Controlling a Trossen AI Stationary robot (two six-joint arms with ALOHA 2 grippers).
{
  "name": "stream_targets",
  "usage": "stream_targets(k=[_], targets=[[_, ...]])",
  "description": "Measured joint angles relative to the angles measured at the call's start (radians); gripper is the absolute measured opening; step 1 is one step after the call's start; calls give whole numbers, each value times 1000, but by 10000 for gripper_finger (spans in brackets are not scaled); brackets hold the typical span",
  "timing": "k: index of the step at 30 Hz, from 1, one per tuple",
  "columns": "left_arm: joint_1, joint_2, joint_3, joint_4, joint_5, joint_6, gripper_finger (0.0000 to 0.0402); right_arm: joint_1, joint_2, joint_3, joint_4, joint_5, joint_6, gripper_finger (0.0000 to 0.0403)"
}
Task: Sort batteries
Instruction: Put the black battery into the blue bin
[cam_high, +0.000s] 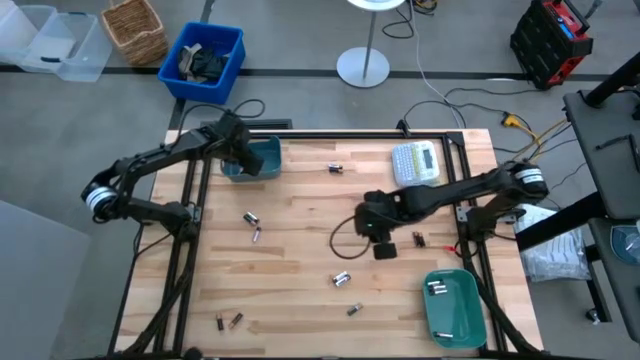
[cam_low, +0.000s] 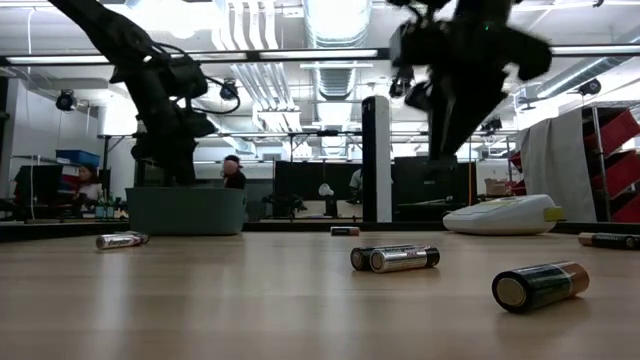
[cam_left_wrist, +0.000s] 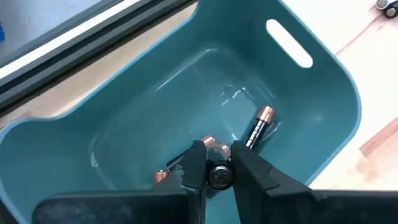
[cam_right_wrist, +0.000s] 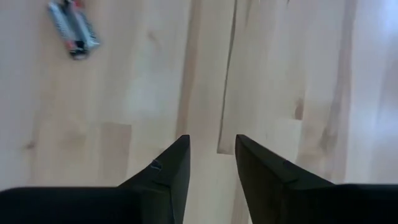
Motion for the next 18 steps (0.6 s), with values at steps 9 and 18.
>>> stream_targets(k=[9, 18], targets=[[-6, 75, 0, 36, 0, 69, 30, 44, -247, -84, 31, 11, 100, 84], [-6, 133, 0, 37, 0, 77, 54, 43, -378, -179, 170, 14, 103, 55]])
